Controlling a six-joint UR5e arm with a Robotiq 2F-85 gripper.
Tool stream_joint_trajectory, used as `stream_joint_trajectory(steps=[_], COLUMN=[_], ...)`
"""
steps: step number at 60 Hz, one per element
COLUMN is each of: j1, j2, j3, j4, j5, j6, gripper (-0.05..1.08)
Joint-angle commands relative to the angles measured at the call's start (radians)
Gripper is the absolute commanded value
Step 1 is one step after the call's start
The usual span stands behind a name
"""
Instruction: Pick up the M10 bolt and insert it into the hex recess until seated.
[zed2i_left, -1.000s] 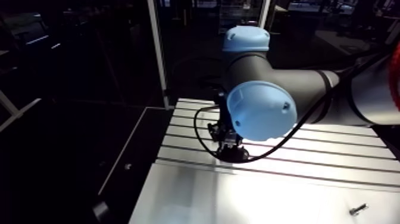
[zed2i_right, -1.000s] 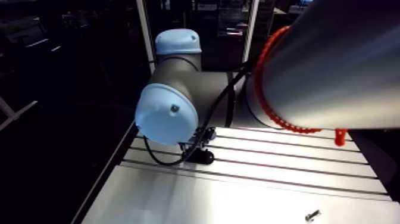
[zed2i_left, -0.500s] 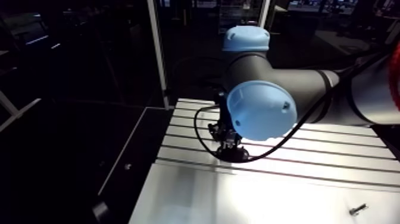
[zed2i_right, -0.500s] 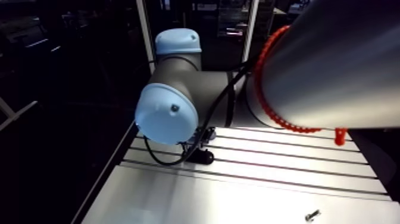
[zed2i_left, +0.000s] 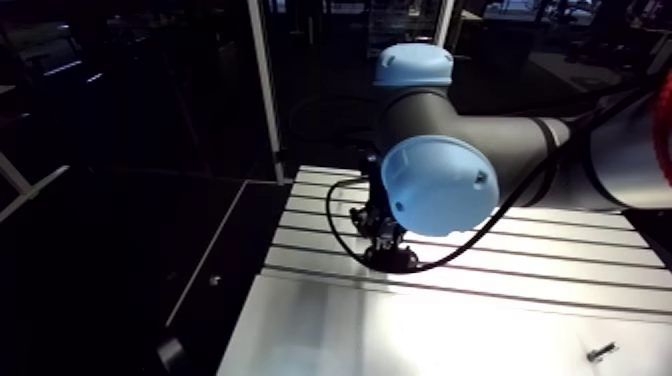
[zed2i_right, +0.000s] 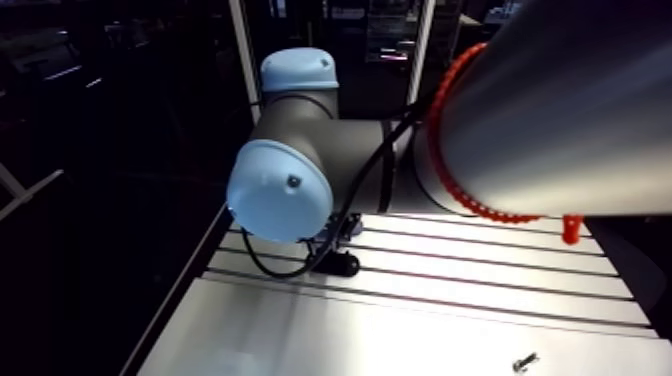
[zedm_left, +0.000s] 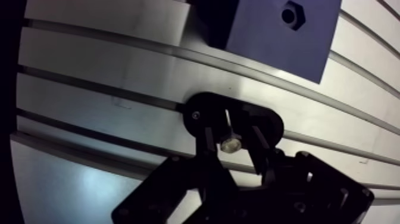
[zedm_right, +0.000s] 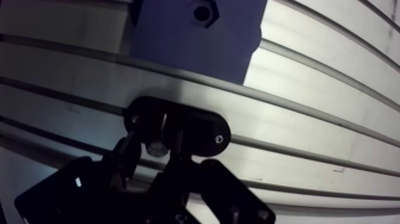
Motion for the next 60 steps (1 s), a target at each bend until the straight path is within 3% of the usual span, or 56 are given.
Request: stream_joint_trajectory(steps=[1,60], j1=[0.0,0.0], j2=[0.001,0.002], j3=[0.0,0.0], j4=[0.002,0.002], j5=[0.001,0.002], j6=[-0.001,-0.001], gripper=[0.59,0.7])
